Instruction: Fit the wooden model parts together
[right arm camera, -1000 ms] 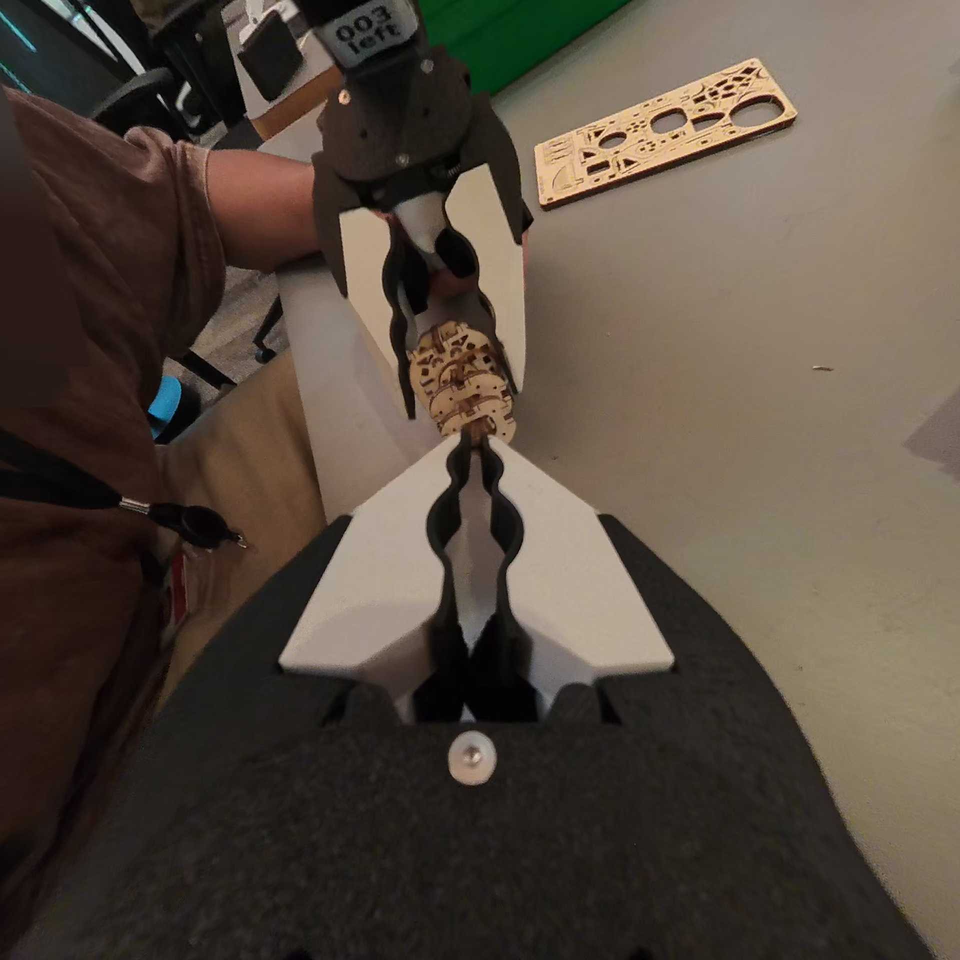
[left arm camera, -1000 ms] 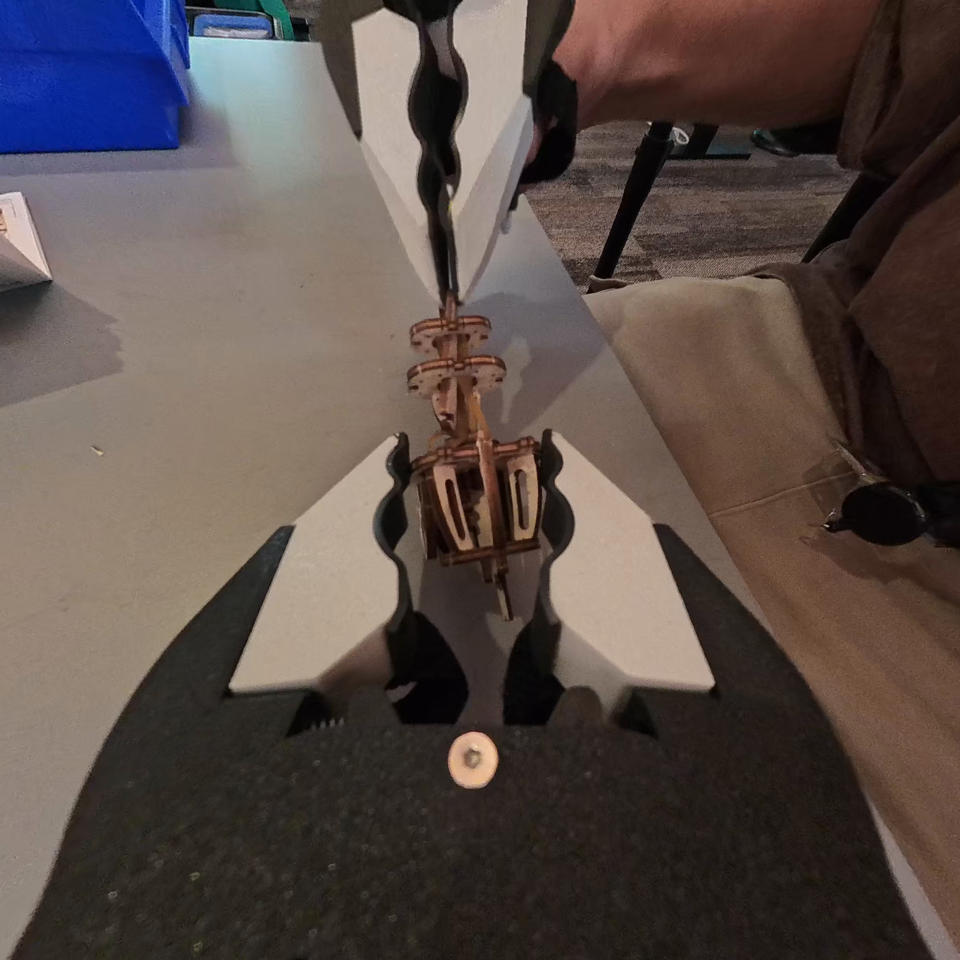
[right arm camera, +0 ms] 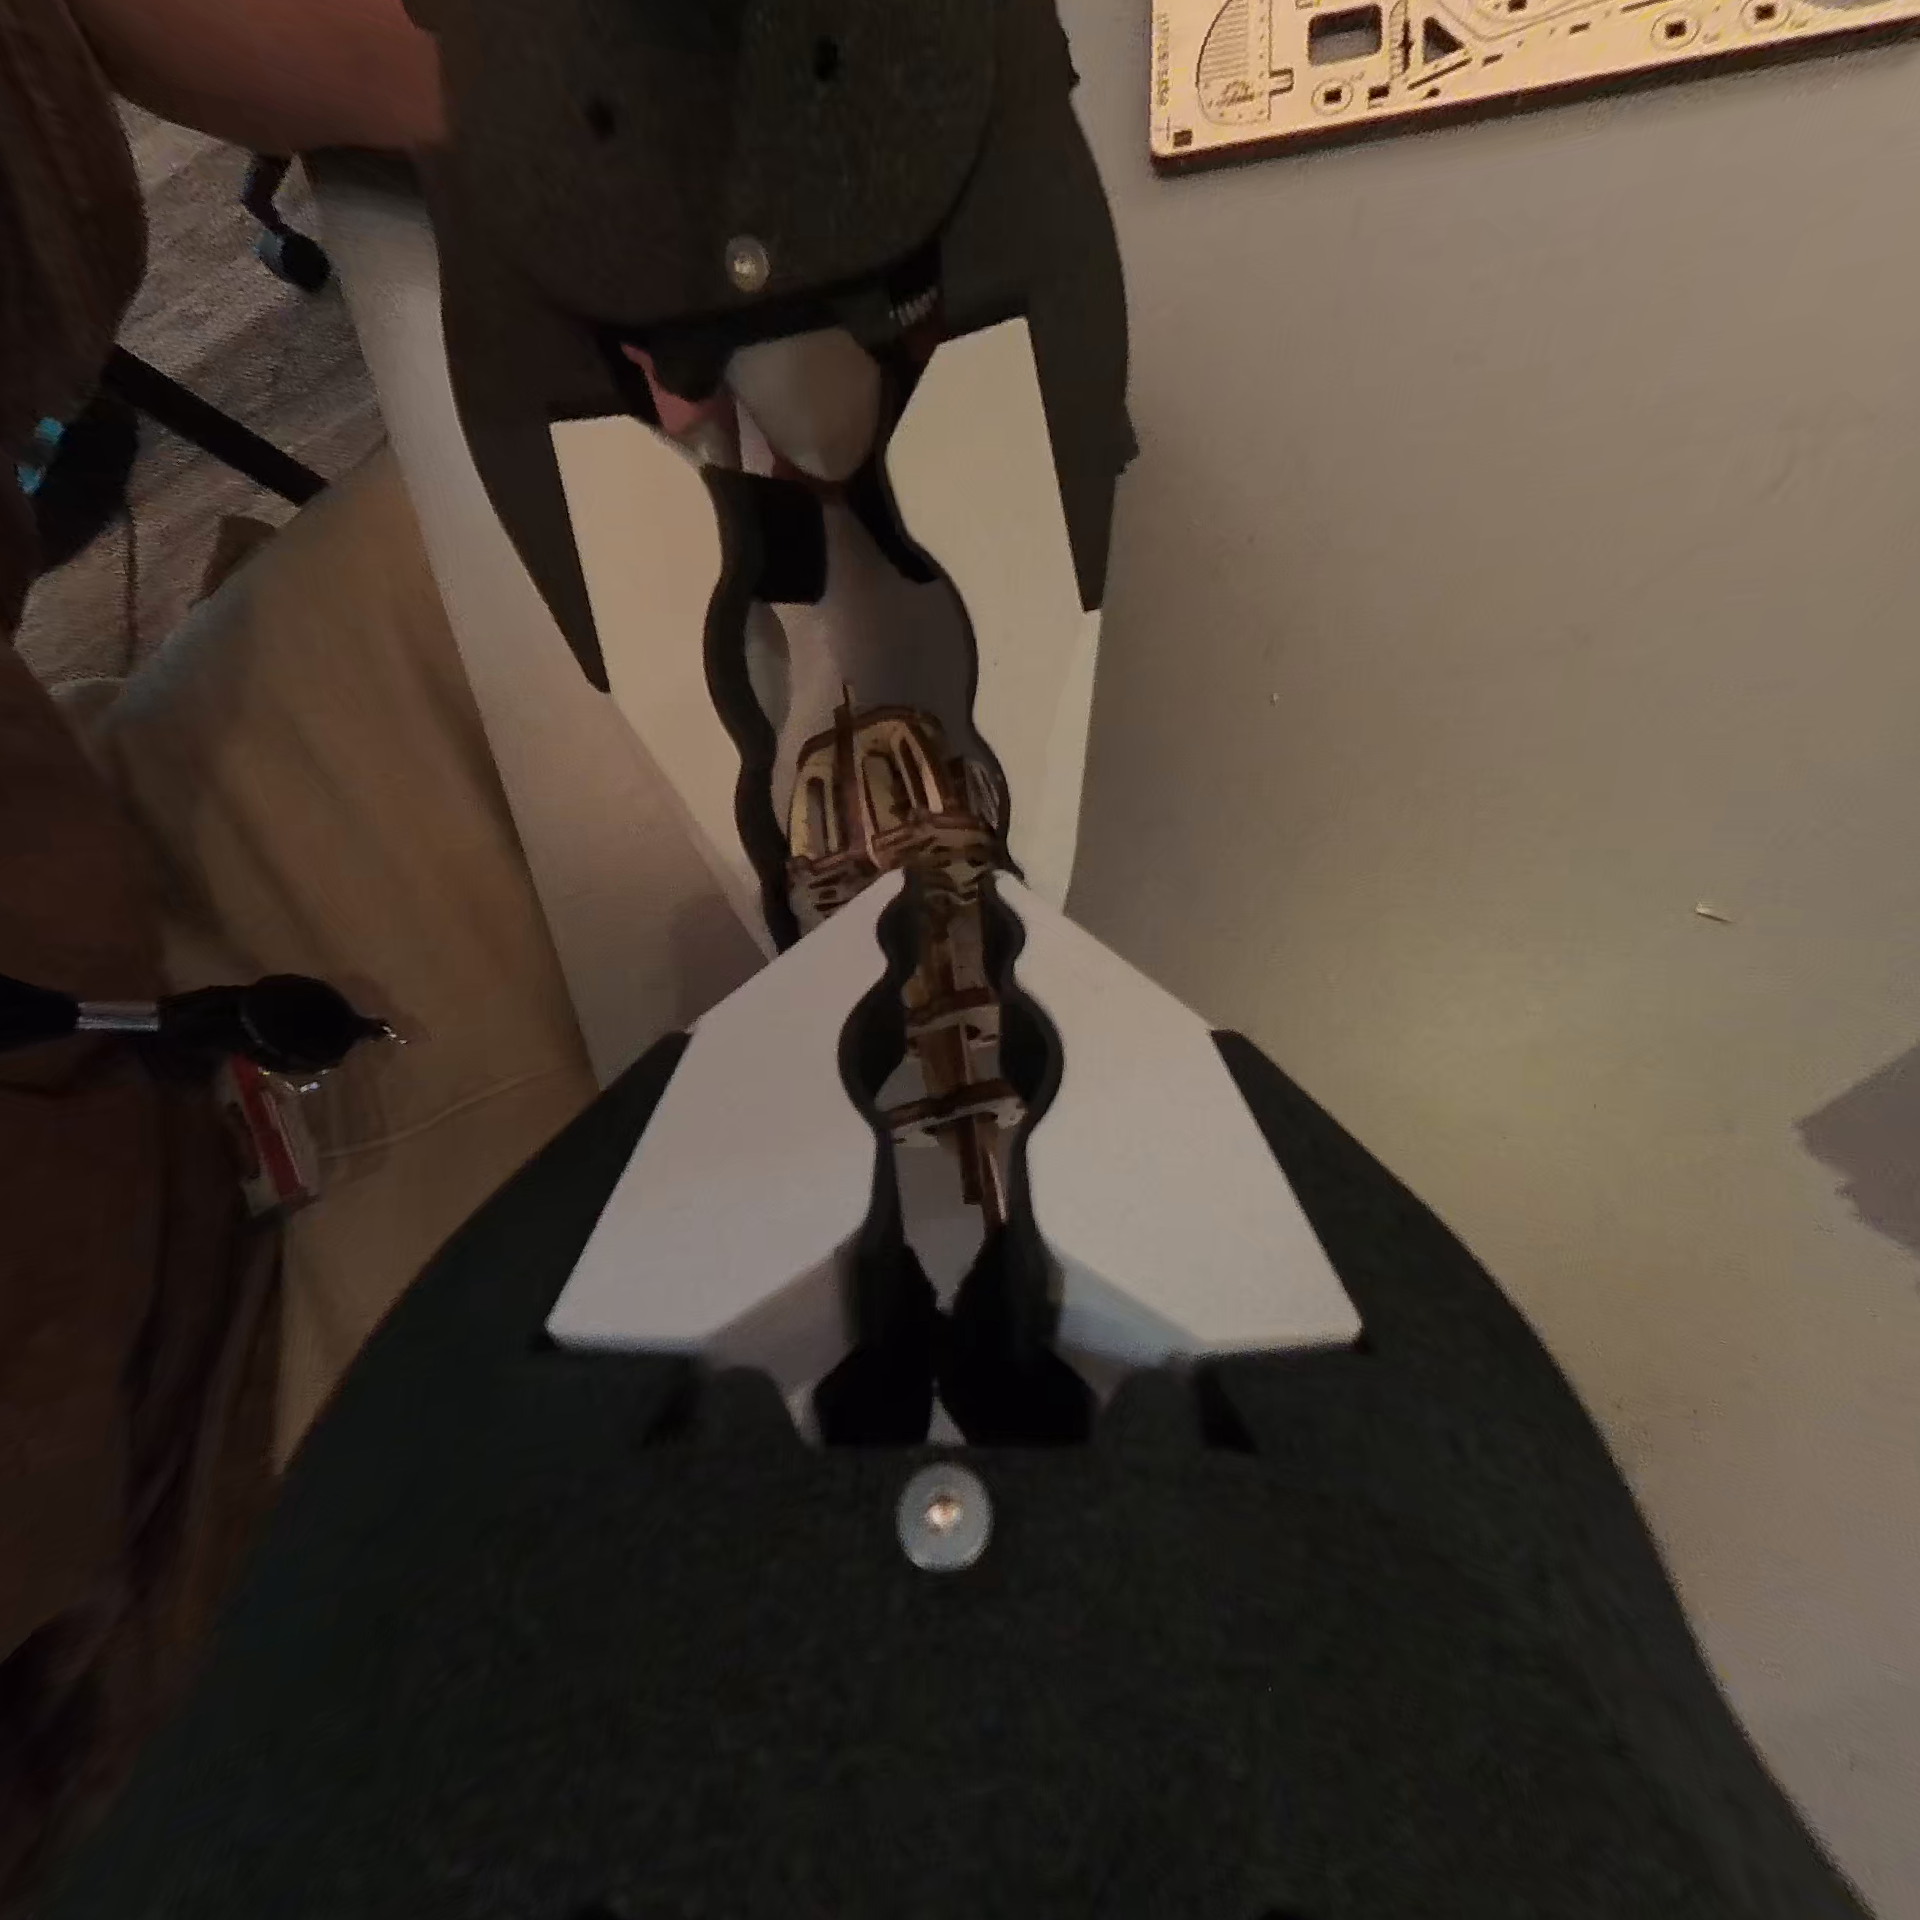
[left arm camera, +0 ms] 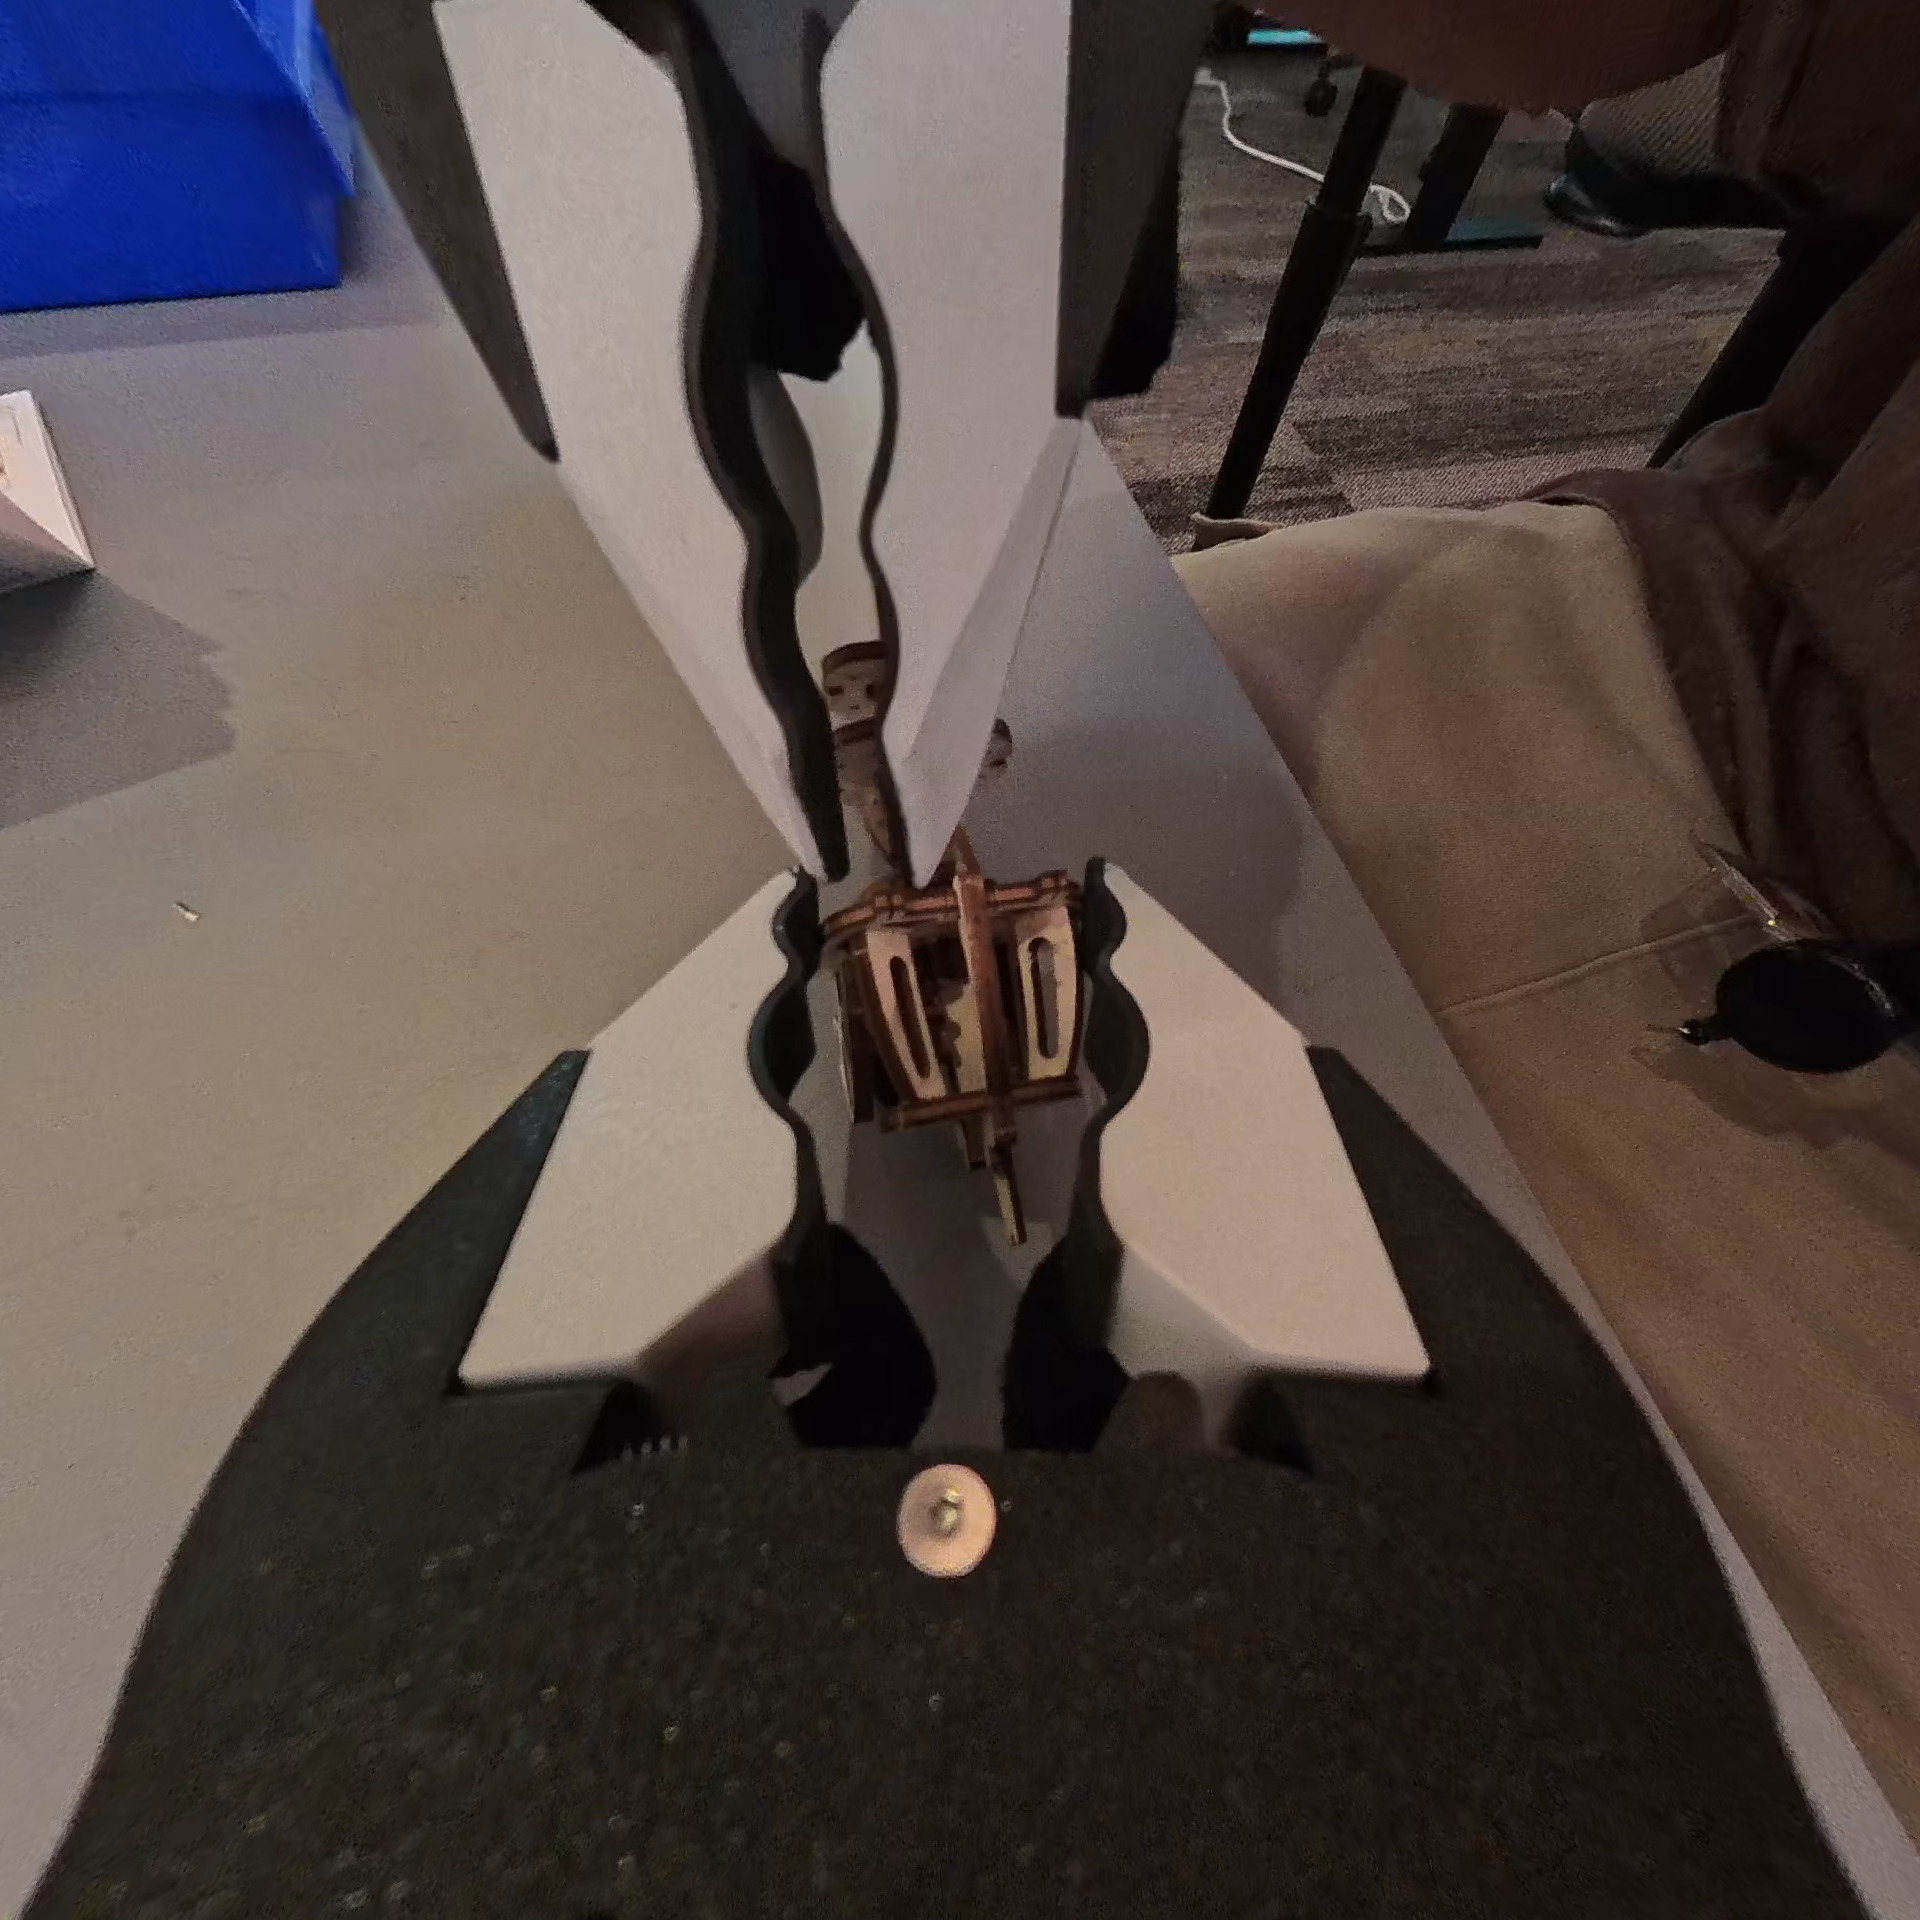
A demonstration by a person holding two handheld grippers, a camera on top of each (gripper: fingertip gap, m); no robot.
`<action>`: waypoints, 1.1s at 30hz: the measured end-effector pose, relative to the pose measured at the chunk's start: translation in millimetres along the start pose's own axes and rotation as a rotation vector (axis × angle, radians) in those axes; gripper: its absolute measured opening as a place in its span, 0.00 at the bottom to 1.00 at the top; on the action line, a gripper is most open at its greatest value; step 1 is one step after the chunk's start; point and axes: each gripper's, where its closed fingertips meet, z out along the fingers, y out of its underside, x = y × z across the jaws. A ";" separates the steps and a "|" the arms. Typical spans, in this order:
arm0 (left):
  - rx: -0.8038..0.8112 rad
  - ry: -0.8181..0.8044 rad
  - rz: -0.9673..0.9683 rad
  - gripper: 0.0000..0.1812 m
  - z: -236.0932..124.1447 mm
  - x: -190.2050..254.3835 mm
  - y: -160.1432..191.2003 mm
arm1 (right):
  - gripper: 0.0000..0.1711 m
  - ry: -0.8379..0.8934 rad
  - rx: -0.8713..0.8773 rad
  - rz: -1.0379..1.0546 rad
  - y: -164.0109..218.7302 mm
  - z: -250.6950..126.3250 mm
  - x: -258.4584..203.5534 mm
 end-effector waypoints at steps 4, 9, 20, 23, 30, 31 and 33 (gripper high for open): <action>-0.008 -0.002 0.006 0.27 0.9 0.4 1.1 | 0.05 -0.059 -0.008 0.037 0.5 1.7 -4.7; -0.011 -0.007 0.011 0.26 1.6 0.7 1.5 | 0.07 -0.102 0.000 0.063 0.9 -1.8 -8.9; -0.021 -0.018 0.030 0.27 3.3 1.4 2.5 | 0.00 -0.169 0.015 0.132 0.4 0.6 -7.1; -0.025 -0.019 0.033 0.27 3.7 1.6 3.0 | 0.00 -0.178 0.057 0.166 -3.8 -4.4 -5.7; -0.020 -0.019 0.025 0.26 3.3 0.7 2.3 | 0.00 -0.166 0.070 0.185 -3.4 -11.6 -4.1; -0.020 -0.019 0.027 0.26 3.3 0.8 2.4 | 0.00 -0.159 0.066 0.182 -2.7 -11.4 -3.8; -0.023 -0.016 0.029 0.26 3.6 1.5 2.7 | 0.00 -0.109 0.053 0.169 0.3 -10.1 2.9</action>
